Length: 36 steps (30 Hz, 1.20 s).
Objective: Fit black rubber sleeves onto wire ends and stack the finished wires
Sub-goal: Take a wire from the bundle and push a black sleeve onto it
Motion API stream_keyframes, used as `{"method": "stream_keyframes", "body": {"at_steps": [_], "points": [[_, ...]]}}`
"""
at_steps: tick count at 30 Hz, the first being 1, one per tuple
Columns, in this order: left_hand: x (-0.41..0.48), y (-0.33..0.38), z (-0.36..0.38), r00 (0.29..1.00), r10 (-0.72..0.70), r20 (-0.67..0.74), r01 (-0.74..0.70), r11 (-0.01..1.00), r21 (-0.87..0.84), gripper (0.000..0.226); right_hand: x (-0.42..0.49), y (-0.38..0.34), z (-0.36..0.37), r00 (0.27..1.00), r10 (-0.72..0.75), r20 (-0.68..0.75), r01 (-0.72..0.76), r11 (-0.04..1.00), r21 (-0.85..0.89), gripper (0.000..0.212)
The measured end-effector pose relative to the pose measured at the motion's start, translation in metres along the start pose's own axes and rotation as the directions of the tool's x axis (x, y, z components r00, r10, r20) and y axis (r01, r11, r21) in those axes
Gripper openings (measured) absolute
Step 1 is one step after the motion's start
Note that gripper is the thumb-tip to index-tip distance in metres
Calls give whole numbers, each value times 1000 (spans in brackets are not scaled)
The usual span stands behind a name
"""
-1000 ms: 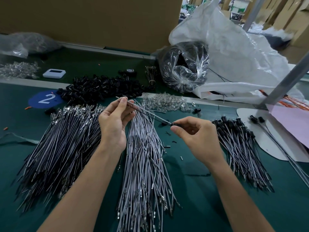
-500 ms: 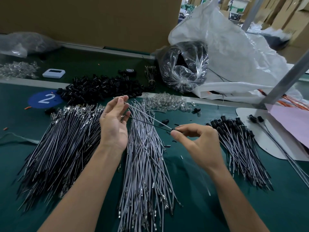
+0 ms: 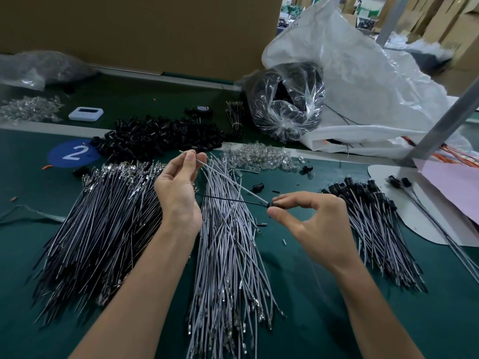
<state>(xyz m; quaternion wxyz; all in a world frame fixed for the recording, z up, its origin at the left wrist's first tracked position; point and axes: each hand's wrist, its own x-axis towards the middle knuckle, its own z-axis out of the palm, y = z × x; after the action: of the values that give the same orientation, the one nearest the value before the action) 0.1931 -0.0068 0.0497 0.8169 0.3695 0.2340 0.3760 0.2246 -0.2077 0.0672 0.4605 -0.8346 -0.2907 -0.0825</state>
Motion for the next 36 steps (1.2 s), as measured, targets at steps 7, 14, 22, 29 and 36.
{"method": "stream_keyframes", "body": {"at_steps": [7, 14, 22, 29, 36], "points": [[4, 12, -14, 872, -77, 483, 226, 939, -258, 50, 27, 0, -27, 999, 34, -32, -31, 994, 103, 25], [10, 9, -10, 889, -198, 414, 206, 978, 27, 26, 51, -14, -63, 942, -260, 212, 272, 962, -28, 23], [-10, -6, 1, 550, -384, 742, 242, 923, 299, 26, 62, -15, -22, 850, -297, 435, 294, 953, 76, 39], [-9, -15, -1, 629, -410, 660, 240, 910, 337, 42, 53, 6, 6, 870, -195, 454, 147, 979, 139, 43], [-3, -16, -1, 680, -341, 649, 266, 940, 215, 18, 44, 15, 17, 973, -108, 202, 77, 985, 155, 61]]}}
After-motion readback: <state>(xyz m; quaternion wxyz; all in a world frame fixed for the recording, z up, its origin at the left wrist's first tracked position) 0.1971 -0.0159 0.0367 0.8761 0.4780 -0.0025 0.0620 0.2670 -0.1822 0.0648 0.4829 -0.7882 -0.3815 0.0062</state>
